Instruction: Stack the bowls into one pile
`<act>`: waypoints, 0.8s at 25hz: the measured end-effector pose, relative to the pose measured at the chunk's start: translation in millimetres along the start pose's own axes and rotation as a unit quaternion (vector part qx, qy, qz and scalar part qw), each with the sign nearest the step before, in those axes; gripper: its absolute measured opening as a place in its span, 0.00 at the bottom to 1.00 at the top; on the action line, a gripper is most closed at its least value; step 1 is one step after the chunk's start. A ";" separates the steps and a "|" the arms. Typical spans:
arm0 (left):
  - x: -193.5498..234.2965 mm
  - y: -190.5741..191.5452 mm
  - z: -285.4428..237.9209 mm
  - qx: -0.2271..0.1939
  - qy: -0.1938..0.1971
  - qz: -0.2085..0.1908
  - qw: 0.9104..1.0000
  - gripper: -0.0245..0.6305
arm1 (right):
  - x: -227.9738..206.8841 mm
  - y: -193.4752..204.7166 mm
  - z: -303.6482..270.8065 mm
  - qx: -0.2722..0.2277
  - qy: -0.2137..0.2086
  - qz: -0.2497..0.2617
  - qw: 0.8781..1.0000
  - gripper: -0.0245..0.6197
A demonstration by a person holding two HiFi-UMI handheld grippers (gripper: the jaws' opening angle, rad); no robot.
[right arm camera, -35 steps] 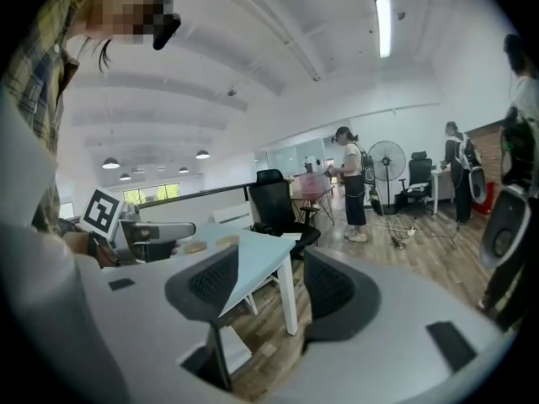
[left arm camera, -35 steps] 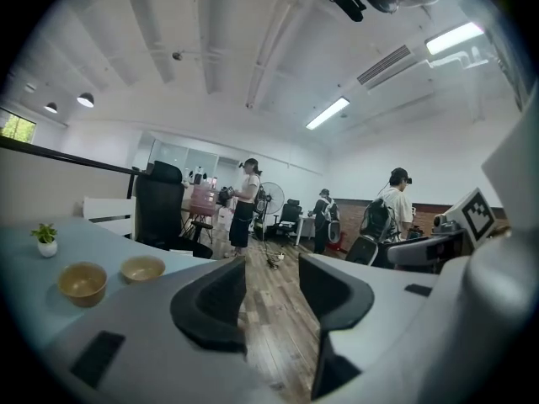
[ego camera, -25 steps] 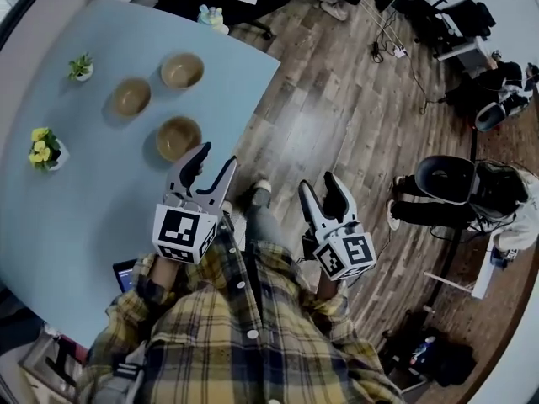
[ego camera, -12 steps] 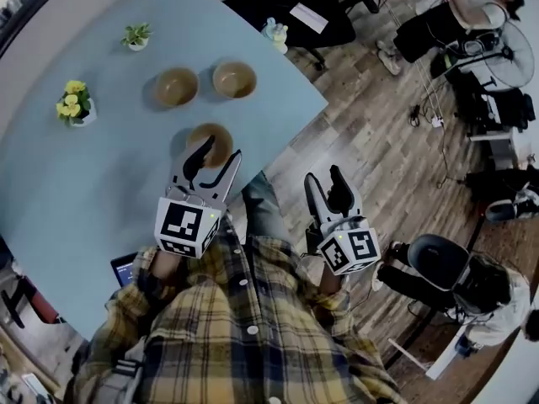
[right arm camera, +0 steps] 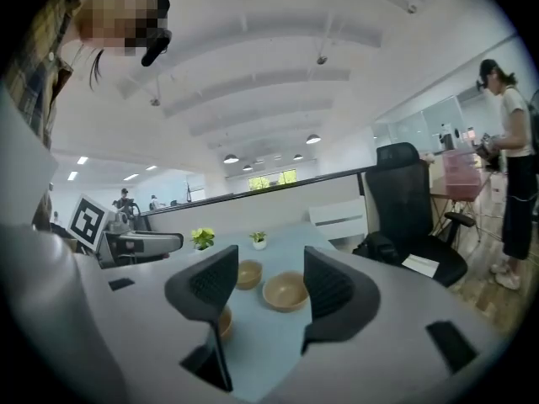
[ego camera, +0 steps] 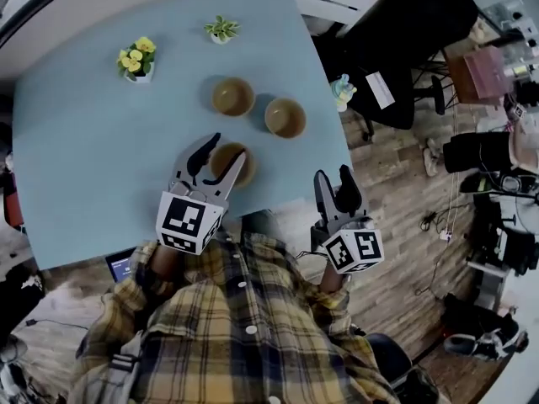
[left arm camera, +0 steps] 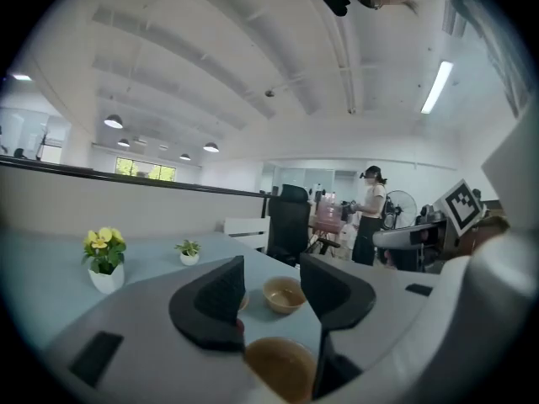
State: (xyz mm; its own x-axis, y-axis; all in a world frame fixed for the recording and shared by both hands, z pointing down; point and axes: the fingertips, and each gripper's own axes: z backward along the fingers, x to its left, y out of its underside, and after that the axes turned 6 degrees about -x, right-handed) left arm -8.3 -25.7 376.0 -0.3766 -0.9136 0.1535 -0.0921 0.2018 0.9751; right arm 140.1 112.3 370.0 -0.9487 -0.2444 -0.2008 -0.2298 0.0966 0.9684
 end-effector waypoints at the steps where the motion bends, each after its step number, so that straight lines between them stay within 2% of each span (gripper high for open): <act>1: 3.0 -2.6 -3.4 -0.003 -0.016 0.000 1.000 0.33 | -3.6 -2.6 -10.4 0.002 -0.018 0.002 1.000 0.39; 9: 25.5 -18.9 -20.4 -0.030 -0.130 0.005 0.991 0.33 | -14.2 -15.7 -79.6 0.022 -0.145 0.022 0.989 0.39; 15: 42.3 -17.0 -24.1 -0.043 -0.213 0.019 0.976 0.33 | -13.2 -18.5 -121.7 0.038 -0.223 0.040 0.973 0.39; 20: 48.1 -7.2 -14.9 -0.041 -0.265 0.024 0.963 0.33 | -12.2 -5.8 -140.2 0.054 -0.270 0.049 0.960 0.39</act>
State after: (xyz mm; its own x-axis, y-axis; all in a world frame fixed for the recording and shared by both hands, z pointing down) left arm -12.0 -76.3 378.7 -0.7987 -0.5902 0.1171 0.0022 0.1918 0.9814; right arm 183.5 -20.6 387.5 -0.9342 0.3049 -0.1852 -0.1271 0.2006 0.9714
